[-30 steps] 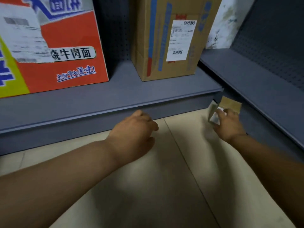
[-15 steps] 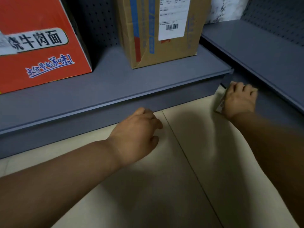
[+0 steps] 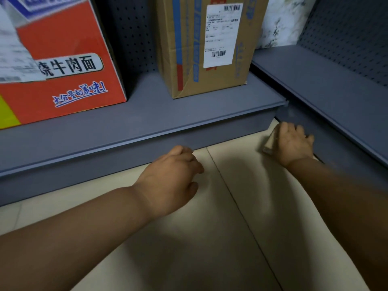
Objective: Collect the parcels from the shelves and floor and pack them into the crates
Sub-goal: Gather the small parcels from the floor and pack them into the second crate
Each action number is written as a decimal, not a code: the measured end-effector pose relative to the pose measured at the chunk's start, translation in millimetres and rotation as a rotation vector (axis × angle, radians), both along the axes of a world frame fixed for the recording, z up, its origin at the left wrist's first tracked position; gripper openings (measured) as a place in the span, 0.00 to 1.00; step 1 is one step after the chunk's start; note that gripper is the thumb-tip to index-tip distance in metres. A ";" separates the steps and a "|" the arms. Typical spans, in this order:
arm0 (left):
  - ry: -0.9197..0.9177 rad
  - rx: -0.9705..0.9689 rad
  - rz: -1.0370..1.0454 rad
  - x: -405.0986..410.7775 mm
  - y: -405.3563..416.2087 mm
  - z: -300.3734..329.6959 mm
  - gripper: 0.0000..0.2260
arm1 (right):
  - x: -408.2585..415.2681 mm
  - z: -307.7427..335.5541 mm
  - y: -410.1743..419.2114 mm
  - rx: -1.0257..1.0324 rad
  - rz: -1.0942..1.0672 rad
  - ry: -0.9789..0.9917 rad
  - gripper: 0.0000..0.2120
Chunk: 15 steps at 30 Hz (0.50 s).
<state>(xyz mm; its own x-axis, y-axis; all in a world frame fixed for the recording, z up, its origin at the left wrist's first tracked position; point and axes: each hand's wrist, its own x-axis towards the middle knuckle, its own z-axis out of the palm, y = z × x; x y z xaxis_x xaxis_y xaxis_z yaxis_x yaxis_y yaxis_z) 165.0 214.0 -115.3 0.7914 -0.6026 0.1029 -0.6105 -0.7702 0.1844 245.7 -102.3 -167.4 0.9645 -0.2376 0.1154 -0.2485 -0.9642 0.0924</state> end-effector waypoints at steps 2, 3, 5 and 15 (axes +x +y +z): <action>-0.017 -0.003 0.011 -7.2 8.6 6.6 0.18 | -10.5 1.9 15.2 0.063 0.040 -0.044 0.29; -0.022 -0.004 0.015 -11.0 13.8 9.6 0.18 | -16.1 3.5 24.6 0.107 0.063 -0.065 0.33; -0.031 0.001 0.025 -19.4 26.5 15.3 0.18 | -27.0 8.4 47.6 0.200 0.118 -0.099 0.40; -0.053 0.066 0.203 -74.1 143.5 35.9 0.23 | -84.6 32.5 200.4 0.865 0.177 -0.020 0.46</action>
<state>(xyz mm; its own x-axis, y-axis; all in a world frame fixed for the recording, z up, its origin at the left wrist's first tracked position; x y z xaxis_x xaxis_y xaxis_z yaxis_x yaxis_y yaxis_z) 90.9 357.4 -79.3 0.8918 -0.4380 0.1133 -0.4489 -0.8879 0.1009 161.1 98.1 -134.8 0.9951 -0.0968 -0.0187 -0.0829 -0.7190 -0.6901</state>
